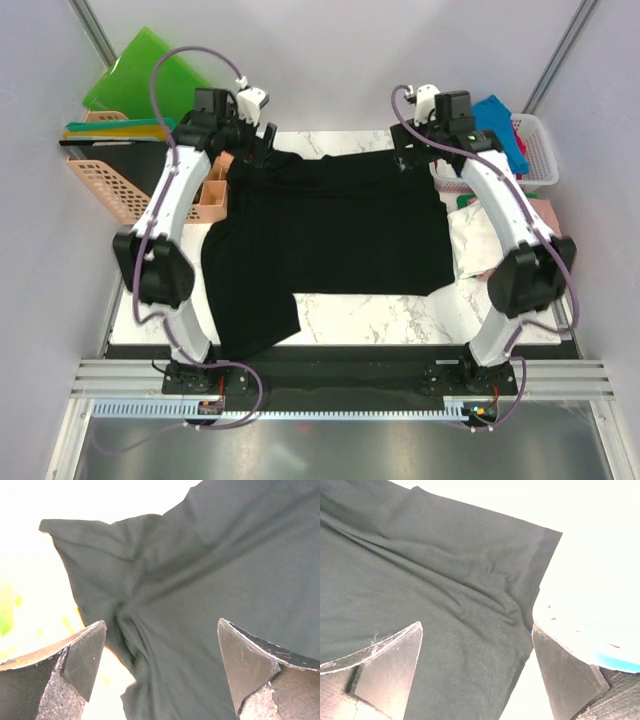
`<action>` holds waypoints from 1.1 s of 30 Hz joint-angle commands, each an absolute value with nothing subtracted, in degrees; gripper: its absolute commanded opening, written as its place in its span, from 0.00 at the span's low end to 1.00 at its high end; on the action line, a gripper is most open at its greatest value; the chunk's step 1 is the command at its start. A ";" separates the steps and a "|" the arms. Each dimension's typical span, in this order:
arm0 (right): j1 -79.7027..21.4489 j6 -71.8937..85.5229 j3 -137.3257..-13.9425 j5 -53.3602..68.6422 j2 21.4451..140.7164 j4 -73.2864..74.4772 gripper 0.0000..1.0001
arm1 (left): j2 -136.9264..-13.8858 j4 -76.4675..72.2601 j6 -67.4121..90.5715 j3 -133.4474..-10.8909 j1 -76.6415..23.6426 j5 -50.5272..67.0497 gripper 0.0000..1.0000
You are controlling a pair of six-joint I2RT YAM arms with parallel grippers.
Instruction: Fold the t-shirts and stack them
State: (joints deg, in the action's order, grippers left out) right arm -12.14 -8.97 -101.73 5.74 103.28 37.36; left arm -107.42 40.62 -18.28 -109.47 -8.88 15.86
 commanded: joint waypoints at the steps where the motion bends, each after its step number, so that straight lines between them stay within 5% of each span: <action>1: -12.04 -7.56 -100.66 9.22 93.36 43.49 0.98 | -94.77 42.01 -19.50 -98.74 -9.22 21.08 1.00; 16: -11.95 -14.24 -78.33 6.42 58.82 55.37 0.98 | -42.66 52.45 -44.02 -55.73 -10.81 21.08 1.00; 33: -11.87 -12.48 -74.36 11.69 55.90 56.78 0.98 | -30.50 81.73 -59.40 -45.88 -10.55 19.68 1.00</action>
